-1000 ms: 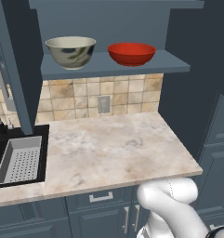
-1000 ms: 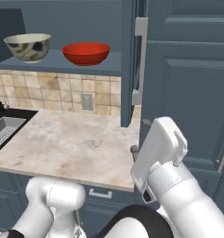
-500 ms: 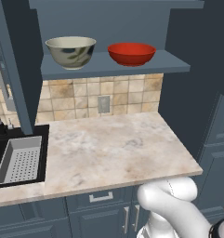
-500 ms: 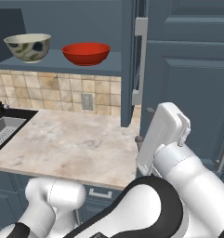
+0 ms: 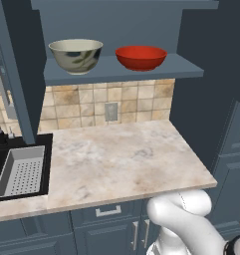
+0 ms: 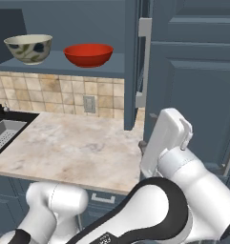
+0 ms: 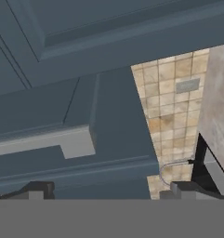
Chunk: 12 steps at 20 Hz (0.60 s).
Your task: Open the cabinet. Pick the bowls from the counter and place them in the cabinet. Then close the cabinet.
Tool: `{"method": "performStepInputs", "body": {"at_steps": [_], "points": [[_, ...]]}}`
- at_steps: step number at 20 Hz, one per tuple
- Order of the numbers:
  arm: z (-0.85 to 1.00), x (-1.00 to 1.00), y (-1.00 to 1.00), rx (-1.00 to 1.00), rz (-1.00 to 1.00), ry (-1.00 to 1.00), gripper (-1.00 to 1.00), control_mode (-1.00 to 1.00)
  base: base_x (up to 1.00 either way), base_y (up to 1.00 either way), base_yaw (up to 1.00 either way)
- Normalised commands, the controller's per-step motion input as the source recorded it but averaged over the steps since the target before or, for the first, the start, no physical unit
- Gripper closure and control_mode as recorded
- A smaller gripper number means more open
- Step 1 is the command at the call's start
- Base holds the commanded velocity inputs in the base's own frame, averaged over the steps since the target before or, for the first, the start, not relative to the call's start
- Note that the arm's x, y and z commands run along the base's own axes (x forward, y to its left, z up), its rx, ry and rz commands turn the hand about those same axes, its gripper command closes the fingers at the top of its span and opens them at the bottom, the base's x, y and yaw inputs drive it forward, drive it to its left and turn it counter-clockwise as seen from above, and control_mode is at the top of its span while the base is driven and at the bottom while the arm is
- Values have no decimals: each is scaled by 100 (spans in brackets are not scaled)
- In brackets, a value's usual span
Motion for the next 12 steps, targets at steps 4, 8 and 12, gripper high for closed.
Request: {"method": "performStepInputs", "body": {"at_steps": [4, 8, 12], "points": [[-5, 12, 12, 0, 0, 0, -100, -100, 0, 0, 0], [0, 21, 12, 0, 0, 0, -100, -100, 0, 0, 0], [-1, 22, 16, 0, 1, 0, -100, -100, 0, 0, 0]]}}
